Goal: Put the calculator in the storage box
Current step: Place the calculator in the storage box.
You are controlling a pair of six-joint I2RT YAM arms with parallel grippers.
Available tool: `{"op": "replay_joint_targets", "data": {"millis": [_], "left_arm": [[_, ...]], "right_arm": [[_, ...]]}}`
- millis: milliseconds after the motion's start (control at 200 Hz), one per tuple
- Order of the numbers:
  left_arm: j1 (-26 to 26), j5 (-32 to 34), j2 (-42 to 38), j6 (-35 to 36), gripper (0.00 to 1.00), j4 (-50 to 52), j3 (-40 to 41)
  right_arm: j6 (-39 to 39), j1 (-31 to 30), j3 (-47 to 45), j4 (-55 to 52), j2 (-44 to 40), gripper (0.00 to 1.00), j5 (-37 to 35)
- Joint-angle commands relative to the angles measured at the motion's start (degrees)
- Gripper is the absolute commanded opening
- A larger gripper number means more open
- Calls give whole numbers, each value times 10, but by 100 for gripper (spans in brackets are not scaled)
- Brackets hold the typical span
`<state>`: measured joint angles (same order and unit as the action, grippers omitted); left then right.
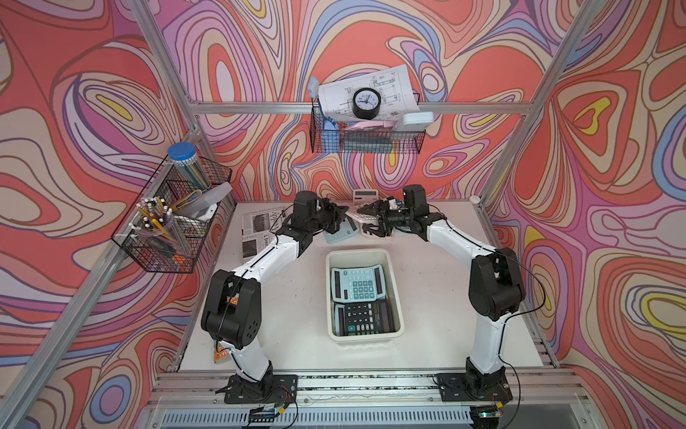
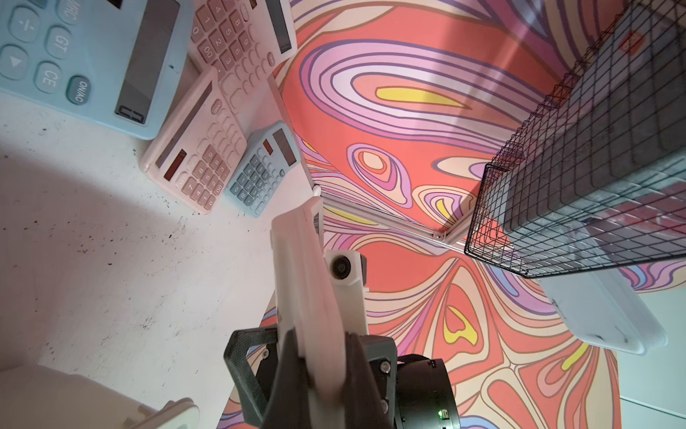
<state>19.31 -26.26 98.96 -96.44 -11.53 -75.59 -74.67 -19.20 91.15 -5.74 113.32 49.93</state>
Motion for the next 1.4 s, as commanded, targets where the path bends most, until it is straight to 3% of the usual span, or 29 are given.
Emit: {"op": "replay_joint_targets", "data": {"millis": [0,70,110,576,861,1162,1322,1397], "left_arm": [[4,-7,12,-9,0,-1,2],[-1,-11,13,-8,0,1,0],[-3,-13,12,-6,0,3,0],[-21,-26,2,4,0,16,7],[-25,-31,5,-3,0,6,9],[-31,-44,2,-10,0,-10,18],[-31,-50,0,-17,0,-16,23],[-31,-52,-4,-17,0,-17,28]], "right_arm": [[-33,-6,14,58,-5,50,15],[-35,-4,17,57,-7,86,18],[-33,-2,16,51,-10,98,16],[-47,20,-42,-14,-99,98,-35],[-113,-13,-35,38,-73,76,-57],[-120,-39,-12,16,-55,78,-74],[-133,-53,1,28,-41,59,-89],[-134,-59,13,28,-34,41,-96]]}}
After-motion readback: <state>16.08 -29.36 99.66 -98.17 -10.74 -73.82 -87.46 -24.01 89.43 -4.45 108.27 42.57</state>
